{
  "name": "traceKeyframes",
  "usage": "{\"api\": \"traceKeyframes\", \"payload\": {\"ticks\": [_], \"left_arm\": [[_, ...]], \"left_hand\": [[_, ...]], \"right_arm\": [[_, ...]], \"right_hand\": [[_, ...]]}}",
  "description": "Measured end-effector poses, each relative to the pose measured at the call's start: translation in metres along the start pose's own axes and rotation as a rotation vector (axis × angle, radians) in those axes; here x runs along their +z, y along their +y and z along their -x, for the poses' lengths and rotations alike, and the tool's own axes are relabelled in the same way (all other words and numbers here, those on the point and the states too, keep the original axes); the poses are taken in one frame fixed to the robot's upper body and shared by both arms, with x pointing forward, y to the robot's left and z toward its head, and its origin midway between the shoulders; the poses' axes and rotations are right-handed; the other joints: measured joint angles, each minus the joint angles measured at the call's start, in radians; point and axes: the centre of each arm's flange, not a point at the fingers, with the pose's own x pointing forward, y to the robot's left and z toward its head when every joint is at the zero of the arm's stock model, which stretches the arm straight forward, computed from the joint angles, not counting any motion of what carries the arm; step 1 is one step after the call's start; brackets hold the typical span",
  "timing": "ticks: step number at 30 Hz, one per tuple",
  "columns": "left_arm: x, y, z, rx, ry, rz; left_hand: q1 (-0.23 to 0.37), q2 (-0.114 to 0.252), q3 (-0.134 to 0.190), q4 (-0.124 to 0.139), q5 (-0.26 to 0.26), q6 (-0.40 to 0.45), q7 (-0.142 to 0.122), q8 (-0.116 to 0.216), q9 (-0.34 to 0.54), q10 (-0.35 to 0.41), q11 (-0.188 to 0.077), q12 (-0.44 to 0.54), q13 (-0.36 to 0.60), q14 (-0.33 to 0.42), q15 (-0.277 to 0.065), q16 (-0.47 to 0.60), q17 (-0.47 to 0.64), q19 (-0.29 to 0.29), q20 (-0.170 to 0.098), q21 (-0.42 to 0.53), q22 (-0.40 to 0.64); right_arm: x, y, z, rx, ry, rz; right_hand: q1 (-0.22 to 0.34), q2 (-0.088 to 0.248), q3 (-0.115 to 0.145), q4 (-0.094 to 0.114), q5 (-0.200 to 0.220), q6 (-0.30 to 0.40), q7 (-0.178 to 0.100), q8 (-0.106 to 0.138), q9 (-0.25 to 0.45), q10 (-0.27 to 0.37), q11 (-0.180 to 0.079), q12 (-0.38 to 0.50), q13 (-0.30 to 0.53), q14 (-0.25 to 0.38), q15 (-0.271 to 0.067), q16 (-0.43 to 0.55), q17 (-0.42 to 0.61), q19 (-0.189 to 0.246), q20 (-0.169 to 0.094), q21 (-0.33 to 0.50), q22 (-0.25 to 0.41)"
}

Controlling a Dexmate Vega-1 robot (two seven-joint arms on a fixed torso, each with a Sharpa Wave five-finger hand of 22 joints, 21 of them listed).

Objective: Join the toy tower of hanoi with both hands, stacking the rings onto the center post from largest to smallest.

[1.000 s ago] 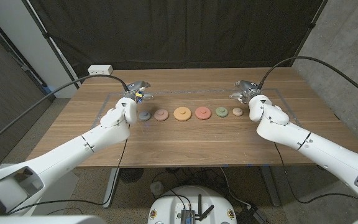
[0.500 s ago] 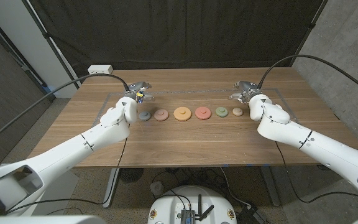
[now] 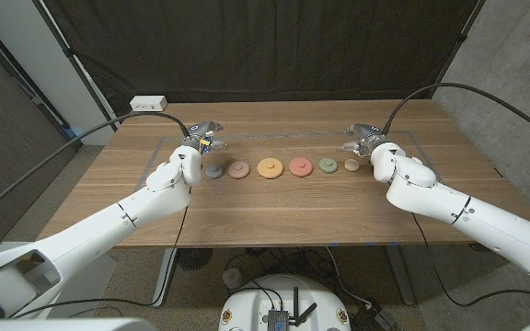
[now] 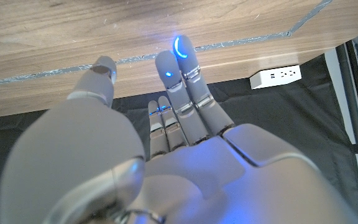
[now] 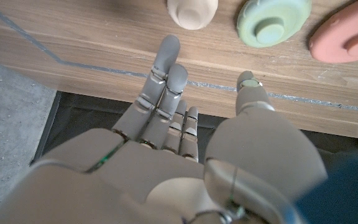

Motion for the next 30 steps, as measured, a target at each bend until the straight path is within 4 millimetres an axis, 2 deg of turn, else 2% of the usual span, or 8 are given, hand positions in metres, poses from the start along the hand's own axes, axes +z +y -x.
{"api": "traceKeyframes", "payload": {"ticks": [5, 14, 18, 30], "left_arm": [[-0.001, 0.0, 0.001, 0.007, 0.001, 0.007], [-0.001, -0.001, 0.001, 0.006, 0.002, 0.01], [-0.002, -0.001, 0.002, 0.007, 0.002, 0.011], [-0.003, -0.001, 0.003, 0.008, 0.001, 0.024]], "left_hand": [[-0.001, 0.001, -0.01, 0.001, 0.0, 0.0, 0.0, 0.0, 0.0, 0.0, 0.0, -0.003, 0.0, 0.0, 0.0, 0.006, 0.0, -0.006, 0.006, 0.005, -0.003], [-0.001, 0.001, -0.01, 0.001, 0.0, 0.0, 0.0, 0.0, 0.0, 0.0, 0.0, -0.003, 0.005, 0.0, 0.0, 0.008, -0.005, -0.011, 0.0, 0.009, -0.012], [0.002, 0.004, -0.01, 0.001, 0.003, 0.0, 0.0, 0.0, 0.004, -0.004, 0.004, -0.01, 0.009, -0.002, -0.002, 0.008, -0.005, -0.016, 0.005, 0.016, -0.012], [0.002, 0.005, -0.016, 0.0, 0.008, -0.001, 0.001, -0.008, 0.005, -0.004, 0.004, -0.013, 0.016, -0.015, 0.004, 0.016, -0.005, -0.023, 0.009, 0.035, -0.025]], "right_arm": [[-0.002, 0.004, 0.006, 0.019, -0.007, 0.007], [-0.004, 0.007, 0.013, 0.038, -0.013, 0.007], [-0.004, 0.008, 0.016, 0.042, -0.012, 0.008], [-0.003, 0.012, 0.024, 0.055, -0.015, 0.012]], "right_hand": [[0.0, 0.0, 0.0, 0.0, 0.004, 0.0, 0.0, 0.0, 0.0, 0.0, 0.0, -0.004, 0.0, -0.009, 0.002, 0.0, -0.007, -0.003, 0.003, 0.004, -0.004], [0.0, 0.0, 0.0, 0.0, 0.004, -0.007, 0.007, 0.0, 0.0, -0.011, 0.003, -0.004, -0.005, -0.016, 0.002, 0.0, -0.012, -0.003, 0.003, 0.011, -0.013], [0.0, 0.0, -0.003, -0.003, 0.004, -0.012, 0.013, -0.003, 0.0, -0.018, 0.01, -0.008, -0.005, -0.02, 0.005, 0.0, -0.013, -0.011, 0.003, 0.011, -0.016], [0.0, 0.0, -0.003, -0.003, 0.008, -0.022, 0.014, -0.007, 0.0, -0.029, 0.011, -0.007, -0.008, -0.029, 0.007, 0.004, -0.022, -0.021, 0.007, 0.019, -0.027]]}}
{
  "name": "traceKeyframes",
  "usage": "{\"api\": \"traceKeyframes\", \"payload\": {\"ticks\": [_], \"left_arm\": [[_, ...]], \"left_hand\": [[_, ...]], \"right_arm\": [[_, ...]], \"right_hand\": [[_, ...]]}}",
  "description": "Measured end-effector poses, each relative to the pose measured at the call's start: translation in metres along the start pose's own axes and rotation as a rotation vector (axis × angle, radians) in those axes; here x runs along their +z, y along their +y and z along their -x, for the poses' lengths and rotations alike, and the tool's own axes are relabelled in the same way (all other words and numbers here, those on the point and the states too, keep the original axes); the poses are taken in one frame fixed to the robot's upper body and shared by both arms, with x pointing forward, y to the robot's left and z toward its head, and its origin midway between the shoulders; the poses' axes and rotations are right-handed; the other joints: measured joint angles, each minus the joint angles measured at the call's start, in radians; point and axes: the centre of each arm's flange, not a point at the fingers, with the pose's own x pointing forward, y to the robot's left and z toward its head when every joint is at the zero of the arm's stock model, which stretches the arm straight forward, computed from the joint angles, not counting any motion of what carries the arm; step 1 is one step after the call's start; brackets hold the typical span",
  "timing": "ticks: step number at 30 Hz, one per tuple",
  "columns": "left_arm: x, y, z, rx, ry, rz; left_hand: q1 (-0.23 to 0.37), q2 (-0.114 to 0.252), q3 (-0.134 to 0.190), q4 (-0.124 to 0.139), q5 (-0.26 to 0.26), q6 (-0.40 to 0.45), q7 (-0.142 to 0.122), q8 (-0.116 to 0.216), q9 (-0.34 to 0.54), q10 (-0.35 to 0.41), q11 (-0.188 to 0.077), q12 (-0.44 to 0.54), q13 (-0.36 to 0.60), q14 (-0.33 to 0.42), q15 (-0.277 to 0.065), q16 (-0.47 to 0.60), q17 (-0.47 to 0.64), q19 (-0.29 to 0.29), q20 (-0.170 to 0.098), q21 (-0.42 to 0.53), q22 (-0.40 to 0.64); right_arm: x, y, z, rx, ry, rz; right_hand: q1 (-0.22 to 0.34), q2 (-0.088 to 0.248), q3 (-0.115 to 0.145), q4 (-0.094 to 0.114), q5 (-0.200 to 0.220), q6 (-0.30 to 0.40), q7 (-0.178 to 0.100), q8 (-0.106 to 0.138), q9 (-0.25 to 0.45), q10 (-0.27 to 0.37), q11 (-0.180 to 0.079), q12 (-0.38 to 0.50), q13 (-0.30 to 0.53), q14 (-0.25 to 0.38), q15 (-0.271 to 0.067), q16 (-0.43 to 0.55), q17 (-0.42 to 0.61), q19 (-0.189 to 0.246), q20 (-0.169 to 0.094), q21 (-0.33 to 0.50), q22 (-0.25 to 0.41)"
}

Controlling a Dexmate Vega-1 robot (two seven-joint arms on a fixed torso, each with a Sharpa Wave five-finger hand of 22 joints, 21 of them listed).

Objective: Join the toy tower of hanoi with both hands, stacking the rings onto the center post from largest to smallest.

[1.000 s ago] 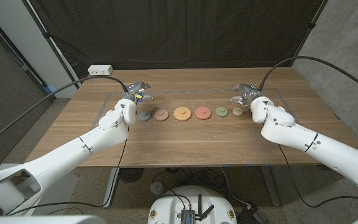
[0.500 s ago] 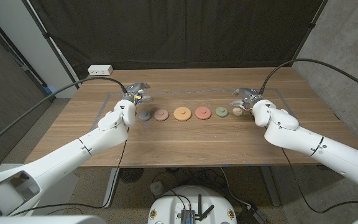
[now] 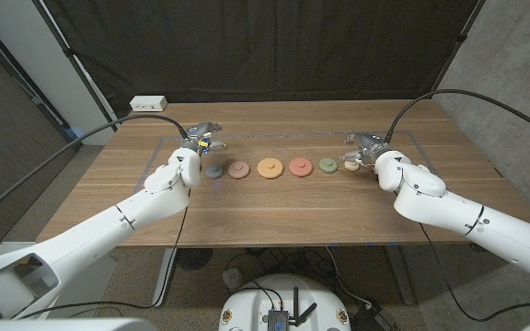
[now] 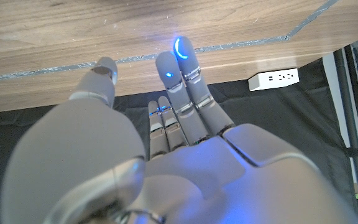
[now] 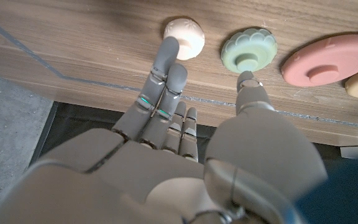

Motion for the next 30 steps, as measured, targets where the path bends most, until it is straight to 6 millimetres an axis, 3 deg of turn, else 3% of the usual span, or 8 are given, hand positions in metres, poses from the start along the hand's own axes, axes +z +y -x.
{"api": "traceKeyframes", "payload": {"ticks": [30], "left_arm": [[-0.002, 0.0, -0.003, 0.003, -0.001, 0.012]], "left_hand": [[-0.001, 0.009, -0.008, 0.0, 0.007, -0.001, 0.001, 0.0, 0.0, 0.004, -0.004, 0.0, 0.013, -0.001, 0.001, 0.015, -0.009, -0.007, 0.0, 0.03, -0.024]], "right_arm": [[0.015, 0.01, 0.005, 0.011, -0.03, 0.013]], "right_hand": [[0.0, 0.0, -0.003, -0.003, 0.0, -0.016, 0.005, -0.004, -0.003, -0.009, 0.001, 0.0, -0.006, -0.005, 0.005, 0.007, -0.009, -0.011, 0.003, 0.023, -0.019]]}}
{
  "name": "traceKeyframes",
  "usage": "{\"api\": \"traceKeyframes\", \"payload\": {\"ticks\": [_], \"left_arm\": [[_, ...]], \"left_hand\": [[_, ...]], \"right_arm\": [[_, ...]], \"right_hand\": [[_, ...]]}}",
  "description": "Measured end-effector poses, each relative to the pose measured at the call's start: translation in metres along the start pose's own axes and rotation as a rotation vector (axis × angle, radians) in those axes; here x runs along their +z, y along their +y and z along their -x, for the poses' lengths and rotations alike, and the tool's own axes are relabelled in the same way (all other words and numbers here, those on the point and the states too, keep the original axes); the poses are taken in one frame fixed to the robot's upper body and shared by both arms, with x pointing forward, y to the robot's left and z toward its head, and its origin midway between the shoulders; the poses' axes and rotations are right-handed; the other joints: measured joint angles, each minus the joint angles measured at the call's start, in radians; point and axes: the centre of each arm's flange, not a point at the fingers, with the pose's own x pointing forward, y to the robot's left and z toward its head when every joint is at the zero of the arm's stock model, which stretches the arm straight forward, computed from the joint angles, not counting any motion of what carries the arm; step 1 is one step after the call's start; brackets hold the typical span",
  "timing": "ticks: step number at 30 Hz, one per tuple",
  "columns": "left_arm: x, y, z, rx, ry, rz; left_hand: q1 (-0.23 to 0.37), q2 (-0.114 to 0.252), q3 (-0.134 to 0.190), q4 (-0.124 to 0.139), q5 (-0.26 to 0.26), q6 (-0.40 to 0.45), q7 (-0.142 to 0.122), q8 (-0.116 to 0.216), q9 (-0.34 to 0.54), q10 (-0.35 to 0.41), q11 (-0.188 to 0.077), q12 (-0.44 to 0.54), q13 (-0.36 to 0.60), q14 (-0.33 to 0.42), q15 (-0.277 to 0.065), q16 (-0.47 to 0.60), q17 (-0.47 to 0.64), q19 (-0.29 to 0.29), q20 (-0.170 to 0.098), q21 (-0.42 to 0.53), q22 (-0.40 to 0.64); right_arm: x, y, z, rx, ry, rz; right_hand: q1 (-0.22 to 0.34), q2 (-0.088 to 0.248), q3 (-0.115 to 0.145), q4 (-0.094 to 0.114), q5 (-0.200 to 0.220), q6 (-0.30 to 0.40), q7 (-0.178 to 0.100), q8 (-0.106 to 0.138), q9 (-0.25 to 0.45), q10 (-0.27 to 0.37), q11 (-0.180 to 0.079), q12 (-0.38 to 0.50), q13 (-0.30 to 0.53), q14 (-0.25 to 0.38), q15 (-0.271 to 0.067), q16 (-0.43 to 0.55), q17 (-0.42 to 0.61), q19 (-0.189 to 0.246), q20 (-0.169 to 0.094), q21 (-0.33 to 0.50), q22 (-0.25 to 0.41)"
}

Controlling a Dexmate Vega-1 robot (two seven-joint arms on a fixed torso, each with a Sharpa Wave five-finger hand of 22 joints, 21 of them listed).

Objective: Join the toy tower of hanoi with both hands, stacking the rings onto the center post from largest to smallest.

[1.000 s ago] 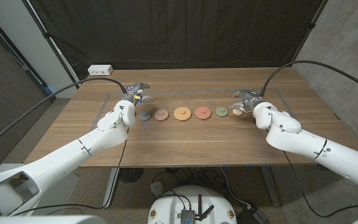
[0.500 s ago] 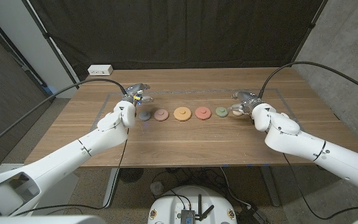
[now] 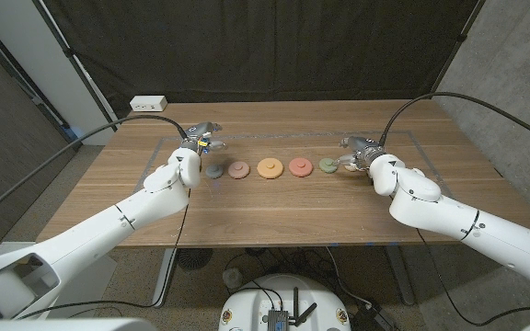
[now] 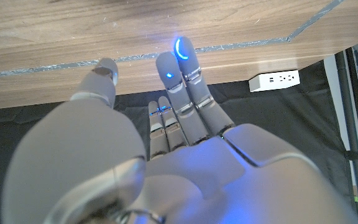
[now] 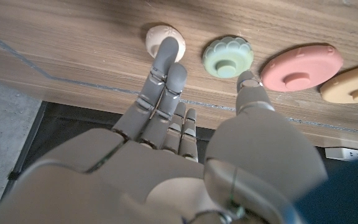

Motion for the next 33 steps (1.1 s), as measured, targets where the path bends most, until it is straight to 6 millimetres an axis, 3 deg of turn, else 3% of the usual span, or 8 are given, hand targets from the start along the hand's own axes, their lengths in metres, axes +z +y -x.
{"api": "traceKeyframes", "payload": {"ticks": [33], "left_arm": [[-0.002, -0.003, 0.0, -0.015, -0.015, 0.003]], "left_hand": [[0.0, 0.0, -0.011, 0.0, 0.008, 0.0, 0.0, 0.0, 0.0, 0.0, 0.0, -0.008, 0.013, -0.007, 0.0, 0.013, -0.009, -0.013, 0.005, 0.029, -0.027]], "right_arm": [[0.048, 0.003, 0.003, 0.008, -0.076, 0.051]], "right_hand": [[0.004, 0.004, -0.004, 0.004, 0.007, -0.027, 0.002, -0.008, 0.0, -0.001, -0.001, 0.0, -0.005, -0.003, -0.004, 0.008, -0.009, 0.0, 0.0, 0.021, -0.023]]}}
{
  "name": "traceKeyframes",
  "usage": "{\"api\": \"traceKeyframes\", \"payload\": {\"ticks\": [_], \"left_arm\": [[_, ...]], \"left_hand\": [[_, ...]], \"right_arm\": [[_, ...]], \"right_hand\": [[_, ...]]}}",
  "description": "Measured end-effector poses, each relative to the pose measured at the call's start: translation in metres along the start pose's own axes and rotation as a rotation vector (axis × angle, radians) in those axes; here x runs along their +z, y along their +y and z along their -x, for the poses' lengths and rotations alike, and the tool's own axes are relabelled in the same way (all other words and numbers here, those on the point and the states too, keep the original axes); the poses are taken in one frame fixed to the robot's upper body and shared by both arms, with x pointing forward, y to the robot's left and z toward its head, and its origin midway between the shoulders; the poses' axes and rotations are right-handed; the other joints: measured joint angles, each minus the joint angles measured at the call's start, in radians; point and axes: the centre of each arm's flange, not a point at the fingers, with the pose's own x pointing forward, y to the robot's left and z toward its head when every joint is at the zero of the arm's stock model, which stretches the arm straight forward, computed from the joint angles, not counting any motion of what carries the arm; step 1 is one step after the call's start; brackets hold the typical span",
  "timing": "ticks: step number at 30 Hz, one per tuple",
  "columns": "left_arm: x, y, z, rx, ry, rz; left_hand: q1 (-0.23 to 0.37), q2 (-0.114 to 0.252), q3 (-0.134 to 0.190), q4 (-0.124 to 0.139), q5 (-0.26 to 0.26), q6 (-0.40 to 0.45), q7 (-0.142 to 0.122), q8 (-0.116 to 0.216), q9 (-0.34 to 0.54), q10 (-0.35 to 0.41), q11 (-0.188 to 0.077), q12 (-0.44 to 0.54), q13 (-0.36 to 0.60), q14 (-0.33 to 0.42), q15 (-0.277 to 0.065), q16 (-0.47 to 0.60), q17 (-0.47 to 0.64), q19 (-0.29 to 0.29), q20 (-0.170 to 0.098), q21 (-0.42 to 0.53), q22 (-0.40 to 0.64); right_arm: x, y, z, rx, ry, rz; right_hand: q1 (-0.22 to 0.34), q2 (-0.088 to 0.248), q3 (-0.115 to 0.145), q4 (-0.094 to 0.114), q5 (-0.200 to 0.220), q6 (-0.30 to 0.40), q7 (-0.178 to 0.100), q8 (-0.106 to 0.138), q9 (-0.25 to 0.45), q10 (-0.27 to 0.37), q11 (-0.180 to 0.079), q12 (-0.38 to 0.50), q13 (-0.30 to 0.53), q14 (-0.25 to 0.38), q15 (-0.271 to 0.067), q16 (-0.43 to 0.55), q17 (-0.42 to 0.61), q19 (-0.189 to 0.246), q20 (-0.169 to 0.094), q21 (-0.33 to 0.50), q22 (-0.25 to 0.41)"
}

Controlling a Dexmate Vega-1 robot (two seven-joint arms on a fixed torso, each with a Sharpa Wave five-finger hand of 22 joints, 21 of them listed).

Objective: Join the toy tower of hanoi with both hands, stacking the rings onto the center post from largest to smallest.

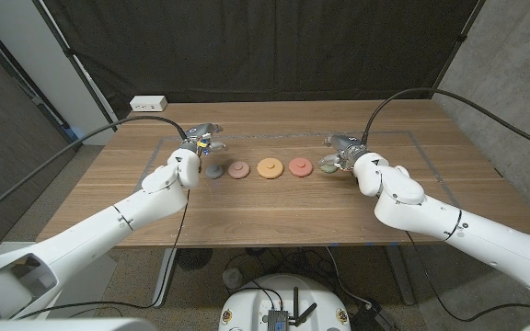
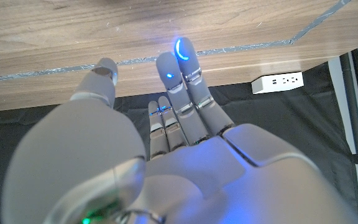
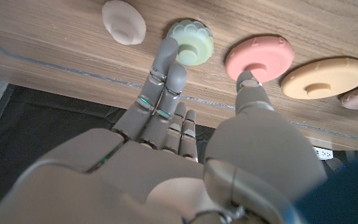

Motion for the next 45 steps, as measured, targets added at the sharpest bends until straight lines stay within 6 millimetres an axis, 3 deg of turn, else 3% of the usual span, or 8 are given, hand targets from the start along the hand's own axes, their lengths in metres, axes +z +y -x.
{"api": "traceKeyframes", "payload": {"ticks": [32, 45], "left_arm": [[-0.006, 0.001, 0.007, 0.002, 0.012, 0.009], [-0.009, 0.001, 0.009, 0.002, 0.017, 0.015]], "left_hand": [[0.0, 0.011, 0.0, 0.0, 0.004, 0.0, 0.0, 0.0, 0.0, 0.0, 0.0, -0.006, 0.014, -0.013, 0.006, 0.011, 0.0, -0.02, 0.003, 0.034, -0.033], [0.0, 0.011, -0.004, -0.004, 0.004, 0.0, 0.0, 0.0, 0.0, 0.005, 0.005, -0.006, 0.019, -0.012, 0.005, 0.015, -0.005, -0.021, 0.004, 0.049, -0.047]], "right_arm": [[0.042, 0.002, -0.009, 0.048, -0.051, 0.067], [0.055, 0.004, -0.014, 0.088, -0.053, 0.088]], "right_hand": [[0.0, 0.0, -0.006, 0.002, 0.004, -0.009, 0.009, 0.0, -0.005, 0.0, 0.0, 0.0, -0.004, 0.0, 0.0, 0.015, -0.004, -0.017, 0.002, 0.022, -0.015], [0.0, 0.0, -0.008, 0.0, 0.008, -0.036, 0.022, 0.0, -0.005, -0.04, 0.029, -0.004, -0.004, -0.026, 0.007, 0.015, -0.014, -0.038, 0.009, 0.033, -0.031]]}}
